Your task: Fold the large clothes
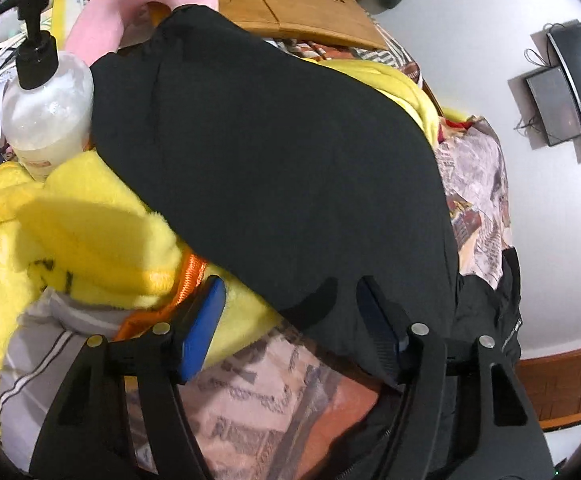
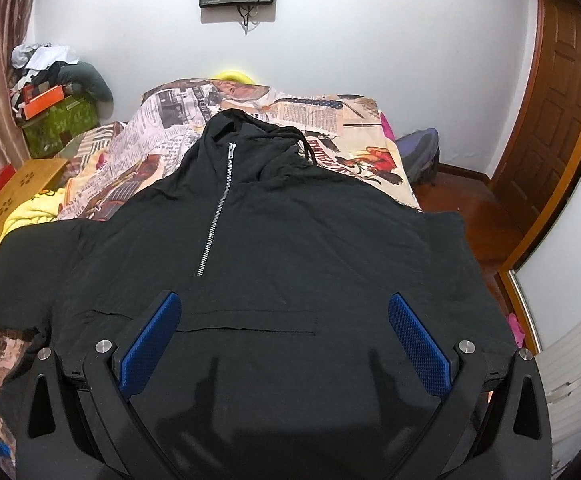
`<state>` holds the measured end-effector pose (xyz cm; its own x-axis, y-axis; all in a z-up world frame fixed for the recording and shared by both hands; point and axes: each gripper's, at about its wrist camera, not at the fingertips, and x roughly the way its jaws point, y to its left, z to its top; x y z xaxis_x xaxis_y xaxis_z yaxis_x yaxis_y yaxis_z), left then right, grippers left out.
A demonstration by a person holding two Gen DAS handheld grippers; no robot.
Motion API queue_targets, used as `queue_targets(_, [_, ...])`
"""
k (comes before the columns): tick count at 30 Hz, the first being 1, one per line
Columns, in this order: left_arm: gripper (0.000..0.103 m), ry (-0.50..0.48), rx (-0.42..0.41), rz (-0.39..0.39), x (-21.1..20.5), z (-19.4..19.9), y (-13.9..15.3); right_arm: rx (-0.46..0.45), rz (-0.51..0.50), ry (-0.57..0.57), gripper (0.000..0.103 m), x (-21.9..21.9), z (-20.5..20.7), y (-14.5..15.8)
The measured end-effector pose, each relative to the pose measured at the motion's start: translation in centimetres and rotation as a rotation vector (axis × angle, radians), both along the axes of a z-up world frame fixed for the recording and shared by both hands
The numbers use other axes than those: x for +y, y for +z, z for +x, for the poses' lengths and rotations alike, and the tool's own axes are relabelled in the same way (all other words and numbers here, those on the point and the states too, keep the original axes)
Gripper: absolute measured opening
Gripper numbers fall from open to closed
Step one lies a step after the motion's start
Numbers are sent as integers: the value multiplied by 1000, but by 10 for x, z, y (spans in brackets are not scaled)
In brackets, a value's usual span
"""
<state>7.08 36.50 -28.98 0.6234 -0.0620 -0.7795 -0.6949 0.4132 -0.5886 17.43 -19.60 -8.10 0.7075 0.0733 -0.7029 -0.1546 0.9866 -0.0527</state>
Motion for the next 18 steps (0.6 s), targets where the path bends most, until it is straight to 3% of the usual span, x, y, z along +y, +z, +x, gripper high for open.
queue_targets(3, [66,22,8,15,4,4,-1,1,6,4,103,1,-1,1])
queue_targets(5, [47,49,63,86,3,11,3,3,10,3,103,2,-1,1])
queue_targets(6, [45,55,88,134,-1,15,8,5,11,3,103,2,-1,1])
queue_targets(8, [30,53,122,215,-9,20,17,6,8,3,103,2,-2,1])
queue_targets(11, [12,17,186,391,-28,33,38,10,1,4,103,2,-4,1])
queue_targets(14, [7,-18,189,514,-48,48,63,14,-9,2,103,0,-6,0])
queue_targets(18, [5,-89,102,620,-69,68,108,7,-15,-5,103,-8,-10,3])
